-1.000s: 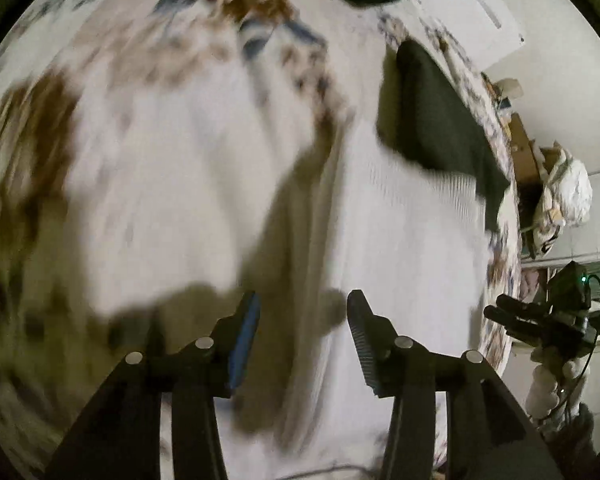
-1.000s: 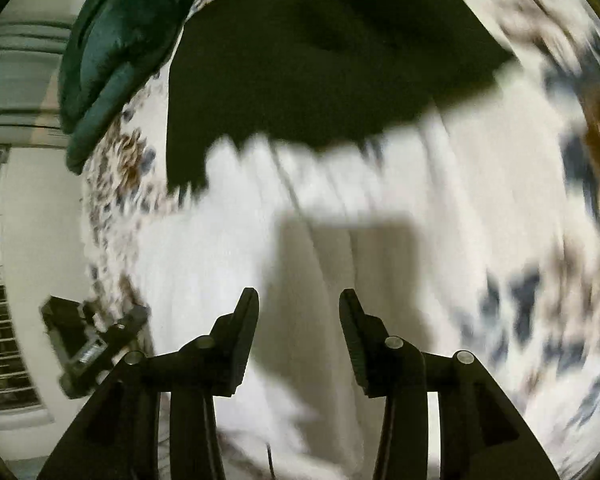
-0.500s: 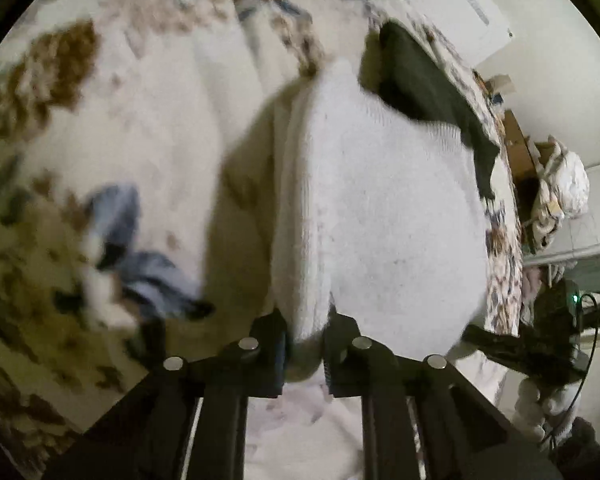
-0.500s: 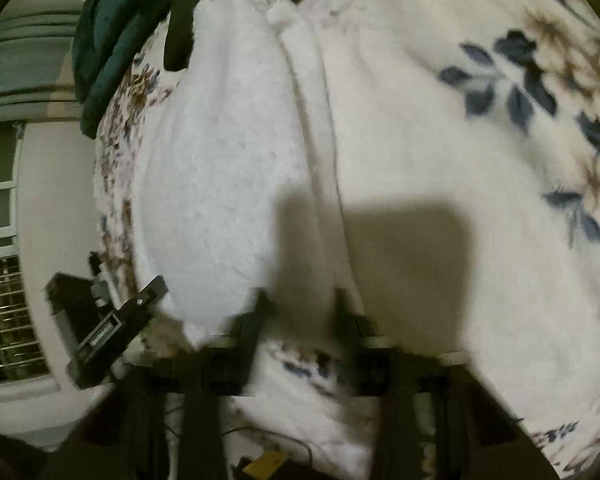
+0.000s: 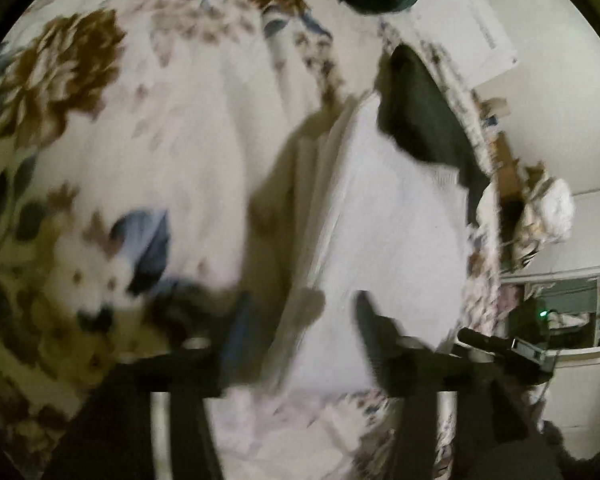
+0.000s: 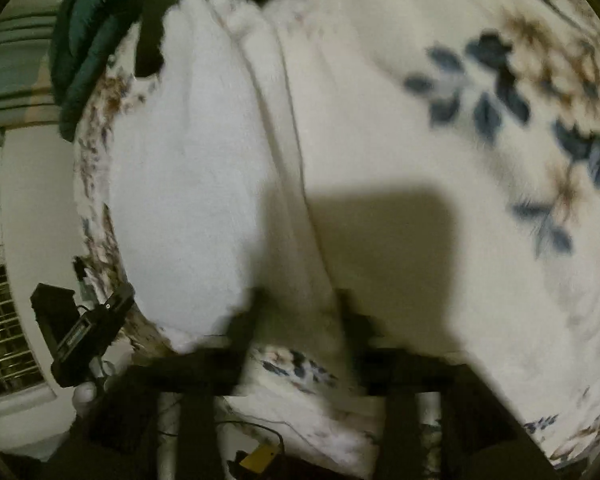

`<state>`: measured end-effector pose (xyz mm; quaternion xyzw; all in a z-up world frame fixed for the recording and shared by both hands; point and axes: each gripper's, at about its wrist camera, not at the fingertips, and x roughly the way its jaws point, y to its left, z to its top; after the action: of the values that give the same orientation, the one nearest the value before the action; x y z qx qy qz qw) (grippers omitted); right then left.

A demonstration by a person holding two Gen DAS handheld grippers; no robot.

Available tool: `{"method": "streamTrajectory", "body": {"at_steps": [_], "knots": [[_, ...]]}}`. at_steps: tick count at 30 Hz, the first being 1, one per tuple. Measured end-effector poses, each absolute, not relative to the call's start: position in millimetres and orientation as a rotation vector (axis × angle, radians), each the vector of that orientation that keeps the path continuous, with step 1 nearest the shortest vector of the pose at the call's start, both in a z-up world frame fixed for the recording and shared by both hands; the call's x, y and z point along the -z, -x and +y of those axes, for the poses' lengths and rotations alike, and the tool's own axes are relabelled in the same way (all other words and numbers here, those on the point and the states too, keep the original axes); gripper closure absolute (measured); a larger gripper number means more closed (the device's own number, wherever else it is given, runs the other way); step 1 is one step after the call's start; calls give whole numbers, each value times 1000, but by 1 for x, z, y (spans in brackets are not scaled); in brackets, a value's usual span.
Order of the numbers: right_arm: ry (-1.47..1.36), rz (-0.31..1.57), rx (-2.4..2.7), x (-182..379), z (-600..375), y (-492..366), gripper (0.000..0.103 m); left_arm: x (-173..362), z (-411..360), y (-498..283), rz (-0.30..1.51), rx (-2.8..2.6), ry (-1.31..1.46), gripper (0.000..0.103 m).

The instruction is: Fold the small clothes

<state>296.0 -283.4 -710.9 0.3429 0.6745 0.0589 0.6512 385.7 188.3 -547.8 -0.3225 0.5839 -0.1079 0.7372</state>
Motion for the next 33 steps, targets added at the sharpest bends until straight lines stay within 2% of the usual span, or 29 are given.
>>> {"method": "streamTrajectory", "body": {"at_steps": [7, 10, 15, 21, 24, 25, 26, 28, 29, 33], "knots": [[-922, 1496, -270, 739, -298, -339, 16, 589, 165, -448, 1321, 341, 769, 45], [-928, 1519, -311, 754, -299, -349, 15, 599, 157, -466, 1330, 401, 768, 44], [-1000, 1533, -391, 783, -284, -367, 12, 613, 159, -477, 1340, 442, 833, 34], [-1082, 1539, -440, 796, -269, -378, 12, 607, 162, -468, 1307, 438, 867, 34], [-1061, 1548, -436, 800, -253, -385, 14, 596, 157, -464, 1278, 436, 827, 68], [-1053, 1544, -435, 799, -250, -386, 19, 592, 156, -464, 1268, 427, 806, 72], [-1044, 1538, -432, 798, -246, -388, 35, 586, 154, -465, 1258, 417, 780, 76], [-1063, 1518, -427, 796, -243, -392, 53, 573, 150, -464, 1245, 400, 729, 78], [-1065, 1497, -412, 791, -244, -390, 58, 568, 147, -463, 1239, 395, 712, 78], [-1022, 1462, -376, 768, -248, -383, 66, 537, 130, -462, 1221, 366, 578, 80]]}}
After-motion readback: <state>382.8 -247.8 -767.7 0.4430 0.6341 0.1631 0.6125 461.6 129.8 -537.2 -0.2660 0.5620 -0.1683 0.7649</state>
